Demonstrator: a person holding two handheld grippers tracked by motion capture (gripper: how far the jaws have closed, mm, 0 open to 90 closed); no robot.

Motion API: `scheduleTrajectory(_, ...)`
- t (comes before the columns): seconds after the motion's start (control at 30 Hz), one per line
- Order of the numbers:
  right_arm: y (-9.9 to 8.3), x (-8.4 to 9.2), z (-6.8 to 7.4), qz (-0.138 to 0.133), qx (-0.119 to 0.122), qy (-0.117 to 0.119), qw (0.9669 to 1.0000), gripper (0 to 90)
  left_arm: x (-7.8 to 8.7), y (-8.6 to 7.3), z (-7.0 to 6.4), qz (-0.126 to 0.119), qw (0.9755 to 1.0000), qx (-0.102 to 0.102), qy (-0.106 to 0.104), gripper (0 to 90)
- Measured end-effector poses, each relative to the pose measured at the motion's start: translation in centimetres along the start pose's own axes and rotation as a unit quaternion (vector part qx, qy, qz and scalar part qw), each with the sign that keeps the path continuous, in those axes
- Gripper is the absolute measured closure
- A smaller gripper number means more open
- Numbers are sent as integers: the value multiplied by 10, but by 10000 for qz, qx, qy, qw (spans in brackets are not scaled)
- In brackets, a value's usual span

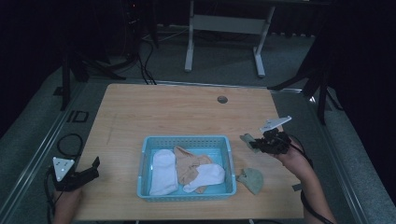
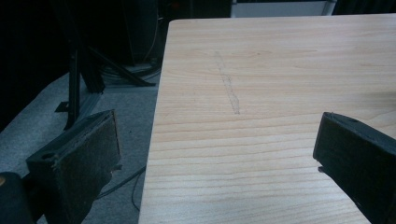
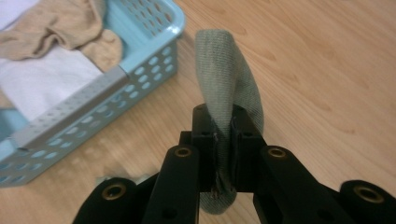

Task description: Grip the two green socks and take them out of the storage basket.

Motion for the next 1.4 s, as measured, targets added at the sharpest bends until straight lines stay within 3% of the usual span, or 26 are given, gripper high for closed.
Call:
scheduleTrajectory(0.27, -20, -26, -12, 182, -194, -105, 9996, 825, 0, 0, 0, -2, 10000, -4, 9, 3)
scheduleTrajectory(0.57, -37, -50, -16, 261, -446, 34, 9987, 813, 0, 0, 0, 1, 10000, -13, 10, 3)
scheduleTrajectory(0.63, -39, -52, -14, 264, -480, 93, 9985, 771, 0, 0, 0, 9, 10000, -9, 11, 4)
scheduleTrajectory(0.83, -37, -40, -13, -126, -601, 42, 9981, 515, 0, 0, 0, 3, 10000, -8, 20, 3)
scheduleTrajectory(1.07, -41, -18, -22, -529, -847, -18, 9950, 392, 0, 0, 0, 4, 10000, -12, 24, 3)
scheduleTrajectory(1.23, -50, -10, -34, -649, -1247, 17, 9901, 268, 0, 0, 0, 1, 10000, -18, 27, 3)
scheduleTrajectory(1.37, -58, -6, -41, -766, -1349, 13, 9879, 197, 0, 0, 0, 5, 10000, -13, 24, 3)
scheduleTrajectory(1.4, -65, -5, -47, -885, -1473, -55, 9851, 185, 0, 0, 0, 9, 10000, -18, 17, 3)
Point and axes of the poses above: each handheld gripper's, and its own axes: x roughly backward along the jaws, y roughly out of its top, z roughly to its left, the point moved 4 cm from there along -x, roughly forward along the jaws, and after that the axes turned 14 degrees about -x, right-handed, at the moved point
